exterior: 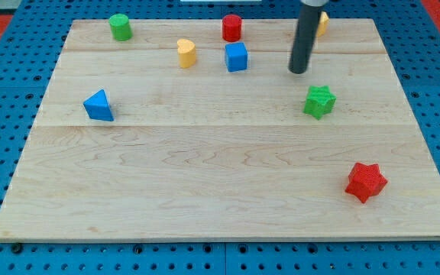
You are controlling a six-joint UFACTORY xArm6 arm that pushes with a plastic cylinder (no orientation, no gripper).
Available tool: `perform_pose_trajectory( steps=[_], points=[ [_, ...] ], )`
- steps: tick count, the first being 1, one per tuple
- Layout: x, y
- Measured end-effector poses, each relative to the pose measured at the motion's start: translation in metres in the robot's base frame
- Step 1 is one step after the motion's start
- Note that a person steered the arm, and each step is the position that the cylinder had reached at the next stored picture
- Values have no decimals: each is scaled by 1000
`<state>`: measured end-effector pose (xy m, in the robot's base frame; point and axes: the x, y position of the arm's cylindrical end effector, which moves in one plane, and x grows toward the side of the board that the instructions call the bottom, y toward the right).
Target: Slide the blue cube to the center left
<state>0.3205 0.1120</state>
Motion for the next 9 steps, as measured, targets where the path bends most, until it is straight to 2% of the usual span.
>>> perform_pose_trajectory(
  steps=[2, 4, 6, 7, 8, 9],
  points=[
    [-59, -29],
    [29, -123],
    [-27, -90],
    [-57, -47],
    [-81, -70],
    [-61, -116]
  ],
)
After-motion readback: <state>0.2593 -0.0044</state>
